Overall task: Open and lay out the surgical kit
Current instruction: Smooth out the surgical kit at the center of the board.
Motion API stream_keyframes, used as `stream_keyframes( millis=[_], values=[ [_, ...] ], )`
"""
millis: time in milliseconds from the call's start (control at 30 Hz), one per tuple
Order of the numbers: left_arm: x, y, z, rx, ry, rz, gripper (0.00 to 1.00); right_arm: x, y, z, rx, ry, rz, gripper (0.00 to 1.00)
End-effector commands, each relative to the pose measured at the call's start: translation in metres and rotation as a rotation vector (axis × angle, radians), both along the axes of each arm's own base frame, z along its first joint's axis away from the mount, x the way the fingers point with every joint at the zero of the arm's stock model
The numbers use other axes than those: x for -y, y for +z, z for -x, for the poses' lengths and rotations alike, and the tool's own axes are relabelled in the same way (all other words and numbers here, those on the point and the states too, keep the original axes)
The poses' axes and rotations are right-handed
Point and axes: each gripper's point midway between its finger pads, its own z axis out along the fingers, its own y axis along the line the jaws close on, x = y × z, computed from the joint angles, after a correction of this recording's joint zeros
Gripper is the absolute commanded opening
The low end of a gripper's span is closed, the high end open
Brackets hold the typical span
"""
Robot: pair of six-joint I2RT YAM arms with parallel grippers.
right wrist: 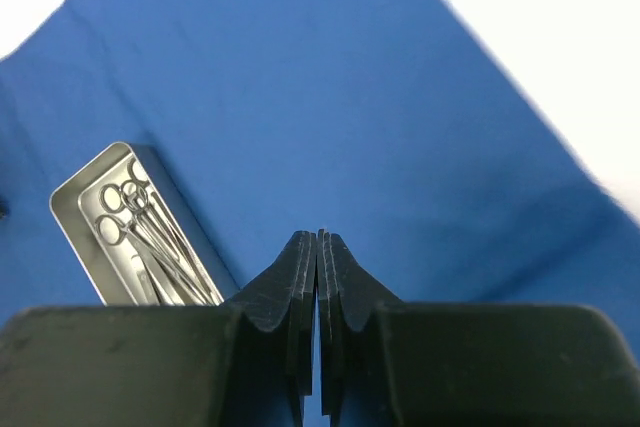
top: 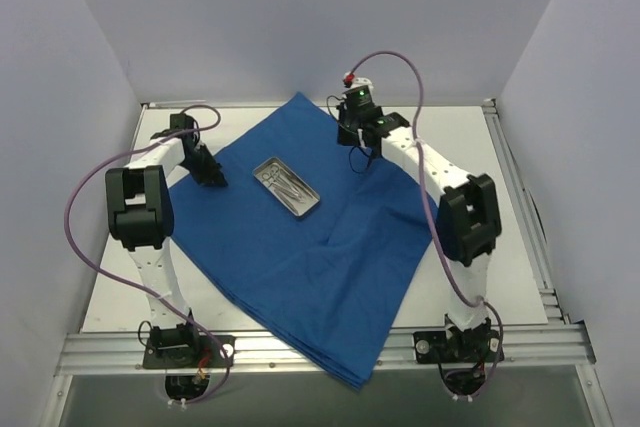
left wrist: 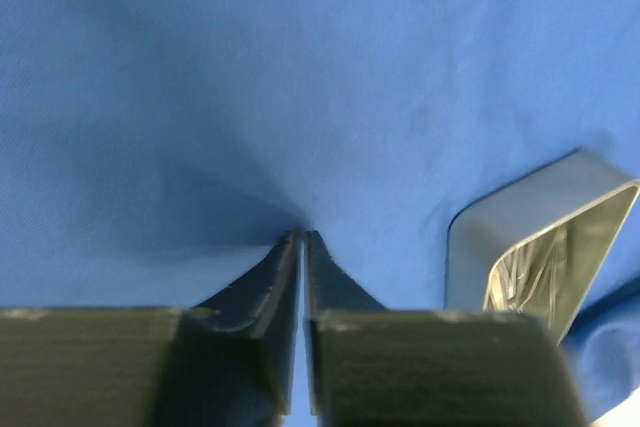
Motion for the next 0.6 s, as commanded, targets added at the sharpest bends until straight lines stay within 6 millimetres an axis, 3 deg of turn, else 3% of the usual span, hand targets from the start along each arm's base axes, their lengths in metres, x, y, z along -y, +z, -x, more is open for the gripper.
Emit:
stream_keyframes(
  millis=[0,33,67,133,267,300,367,433,500,533,567],
  values=[
    [-0.002,0.033,-0.005,0.087,-0.002,-0.033,0.22,-0.018,-0.040,-0.006,-0.100,0.067,0.029,0.00],
    [-0.002,0.035,-0.003,0.088,0.002,-0.039,0.31,-0.023,-0.047,-0.007,-0.122,0.081,0.021,0.00],
    [-0.003,0.035,-0.003,0.090,0.006,-0.047,0.42,-0.025,-0.067,-0.009,-0.159,0.083,0.032,0.00],
    [-0.002,0.038,-0.001,0.090,0.004,-0.060,0.48,-0.026,-0.079,-0.011,-0.178,0.081,0.042,0.00],
    [-0.004,0.033,0.003,0.070,0.016,-0.115,0.55,-0.024,-0.121,-0.006,-0.262,0.085,0.066,0.00],
    [0.006,0.029,0.005,0.062,-0.004,-0.129,0.55,-0.022,-0.129,-0.003,-0.284,0.087,0.074,0.00],
    [0.008,0.020,0.007,0.031,-0.006,-0.140,0.46,-0.021,-0.147,0.000,-0.323,0.090,0.089,0.00],
    [0.007,0.007,0.009,-0.006,0.002,-0.155,0.25,-0.021,-0.160,0.002,-0.340,0.102,0.093,0.00],
    [0.003,0.003,0.007,-0.024,0.010,-0.167,0.18,-0.023,-0.173,0.003,-0.355,0.109,0.091,0.00],
    [0.001,-0.008,0.007,-0.053,0.014,-0.172,0.05,-0.026,-0.176,0.002,-0.357,0.115,0.087,0.00],
    [-0.002,-0.011,0.007,-0.064,0.018,-0.173,0.03,-0.027,-0.184,0.003,-0.368,0.121,0.084,0.00]
  ],
)
